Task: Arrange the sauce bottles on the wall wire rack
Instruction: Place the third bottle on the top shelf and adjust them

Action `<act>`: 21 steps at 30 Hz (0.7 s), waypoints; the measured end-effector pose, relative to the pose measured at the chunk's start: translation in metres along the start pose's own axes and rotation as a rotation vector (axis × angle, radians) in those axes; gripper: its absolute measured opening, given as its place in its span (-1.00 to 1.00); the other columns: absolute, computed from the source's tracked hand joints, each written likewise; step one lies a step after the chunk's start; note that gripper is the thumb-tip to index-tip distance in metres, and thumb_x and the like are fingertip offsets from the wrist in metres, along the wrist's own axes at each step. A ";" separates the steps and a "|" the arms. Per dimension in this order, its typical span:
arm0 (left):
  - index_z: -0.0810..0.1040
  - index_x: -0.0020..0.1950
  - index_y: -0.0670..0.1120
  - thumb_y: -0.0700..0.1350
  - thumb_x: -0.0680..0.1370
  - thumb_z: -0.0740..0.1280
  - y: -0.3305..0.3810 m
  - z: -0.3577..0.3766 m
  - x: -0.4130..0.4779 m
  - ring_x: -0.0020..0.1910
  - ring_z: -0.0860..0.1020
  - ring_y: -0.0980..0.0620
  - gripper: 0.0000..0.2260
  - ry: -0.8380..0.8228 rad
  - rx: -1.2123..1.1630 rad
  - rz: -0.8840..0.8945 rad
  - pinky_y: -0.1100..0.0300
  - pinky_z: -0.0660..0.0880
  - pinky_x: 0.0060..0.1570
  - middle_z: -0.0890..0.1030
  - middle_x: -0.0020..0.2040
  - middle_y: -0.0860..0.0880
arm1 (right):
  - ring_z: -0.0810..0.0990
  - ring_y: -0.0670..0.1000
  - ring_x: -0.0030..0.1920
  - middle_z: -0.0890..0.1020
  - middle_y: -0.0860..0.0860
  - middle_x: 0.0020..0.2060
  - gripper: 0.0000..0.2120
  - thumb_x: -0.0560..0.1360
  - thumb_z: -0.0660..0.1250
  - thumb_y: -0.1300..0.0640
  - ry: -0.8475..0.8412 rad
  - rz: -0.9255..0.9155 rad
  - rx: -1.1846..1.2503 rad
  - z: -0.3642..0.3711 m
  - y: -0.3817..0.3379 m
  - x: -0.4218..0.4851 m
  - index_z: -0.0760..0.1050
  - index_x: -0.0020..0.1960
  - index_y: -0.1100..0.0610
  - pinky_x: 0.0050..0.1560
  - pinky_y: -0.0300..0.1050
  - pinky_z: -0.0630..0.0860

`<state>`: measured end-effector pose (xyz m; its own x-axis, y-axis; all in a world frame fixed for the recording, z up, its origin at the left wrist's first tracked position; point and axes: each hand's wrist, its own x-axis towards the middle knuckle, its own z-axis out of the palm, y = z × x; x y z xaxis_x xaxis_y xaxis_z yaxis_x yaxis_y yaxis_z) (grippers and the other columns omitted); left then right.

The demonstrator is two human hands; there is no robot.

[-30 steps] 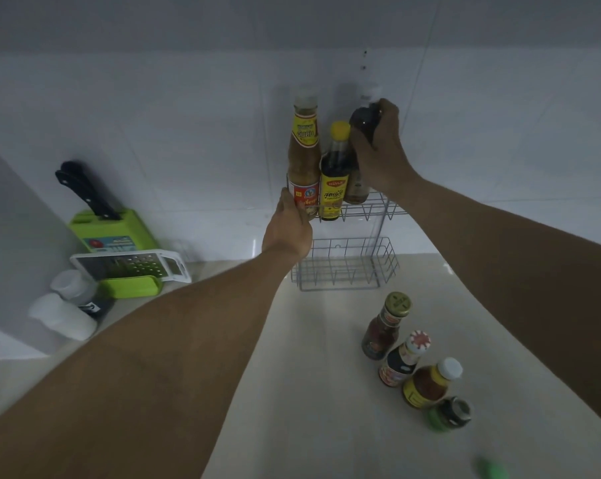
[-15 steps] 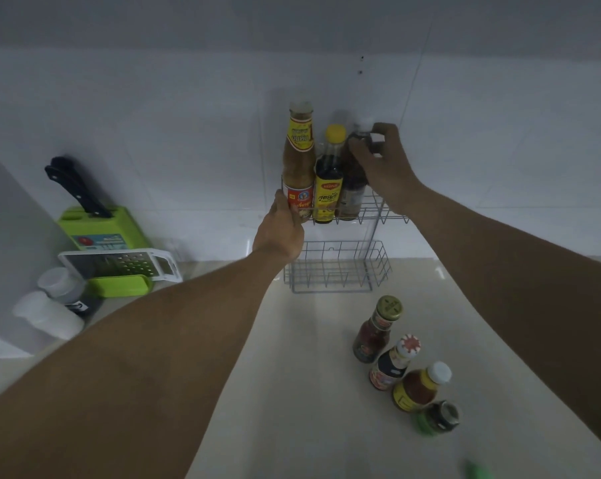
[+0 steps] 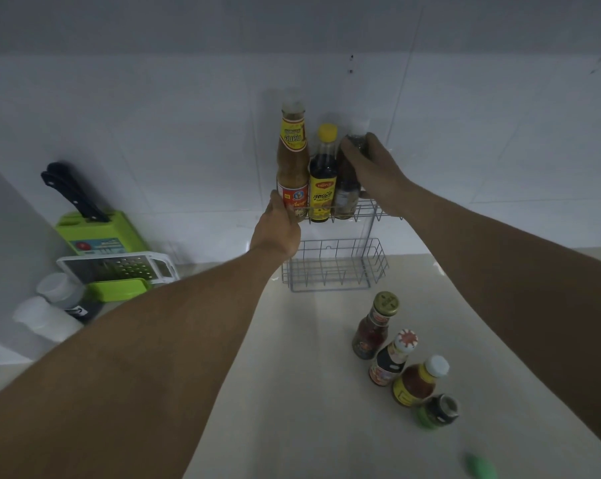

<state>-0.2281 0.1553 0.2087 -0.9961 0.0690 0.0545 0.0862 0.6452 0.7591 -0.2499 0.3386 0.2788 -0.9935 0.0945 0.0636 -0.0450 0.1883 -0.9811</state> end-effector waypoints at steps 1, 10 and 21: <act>0.25 0.51 -0.11 -0.04 0.72 0.09 0.000 0.000 0.000 0.30 0.54 -0.21 -0.63 -0.003 -0.001 -0.003 -0.08 0.47 0.34 0.52 0.40 -0.15 | 0.61 -0.07 0.00 0.60 -0.06 0.01 -0.89 0.64 0.21 -0.08 -0.012 0.031 0.039 -0.001 -0.001 -0.001 0.40 0.09 -0.07 -0.16 -0.09 0.57; 0.27 0.48 -0.10 -0.03 0.72 0.07 0.003 -0.001 -0.001 0.27 0.55 -0.20 -0.65 0.000 0.010 -0.011 -0.04 0.47 0.27 0.53 0.37 -0.15 | 0.64 0.04 0.07 0.62 -0.03 0.00 -0.88 0.57 0.32 -0.09 0.054 -0.054 -0.034 -0.003 0.001 -0.004 0.50 -0.02 -0.05 0.03 0.07 0.63; 0.24 0.51 -0.09 -0.03 0.72 0.06 0.002 -0.002 -0.003 0.29 0.54 -0.20 -0.63 -0.014 0.012 -0.015 -0.08 0.47 0.32 0.52 0.39 -0.14 | 0.59 -0.13 0.02 0.61 -0.07 0.10 -0.71 0.61 0.28 0.03 -0.015 0.021 0.003 -0.006 -0.004 -0.008 0.43 0.32 0.02 -0.19 -0.11 0.56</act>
<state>-0.2253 0.1554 0.2114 -0.9970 0.0699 0.0337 0.0714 0.6556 0.7517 -0.2415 0.3430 0.2833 -0.9956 0.0842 0.0401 -0.0241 0.1832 -0.9828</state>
